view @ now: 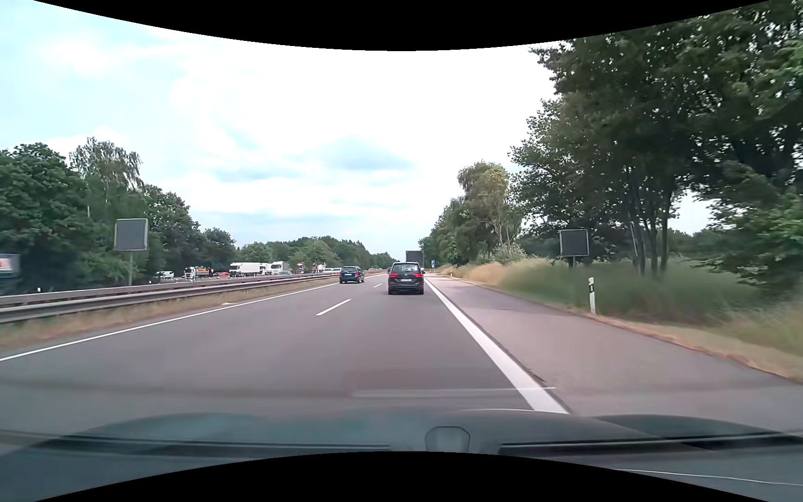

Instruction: Follow the waypoints while adhering to traffic rules and regulations

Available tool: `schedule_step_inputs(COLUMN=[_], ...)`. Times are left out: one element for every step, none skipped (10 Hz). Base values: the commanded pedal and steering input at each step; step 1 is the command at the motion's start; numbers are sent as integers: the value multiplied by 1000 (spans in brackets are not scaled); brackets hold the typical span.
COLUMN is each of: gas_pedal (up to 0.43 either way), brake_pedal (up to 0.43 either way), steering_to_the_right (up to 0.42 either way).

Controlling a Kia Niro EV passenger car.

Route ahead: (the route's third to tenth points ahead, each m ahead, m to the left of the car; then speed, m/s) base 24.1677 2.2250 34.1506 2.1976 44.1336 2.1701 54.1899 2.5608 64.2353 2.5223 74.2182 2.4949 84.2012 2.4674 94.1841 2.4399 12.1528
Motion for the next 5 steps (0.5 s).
schedule_step_inputs(gas_pedal=[138,138,138,138,138], brake_pedal=[0,0,0,0,0], steering_to_the_right=[-3,-3,-3,-3,-3])
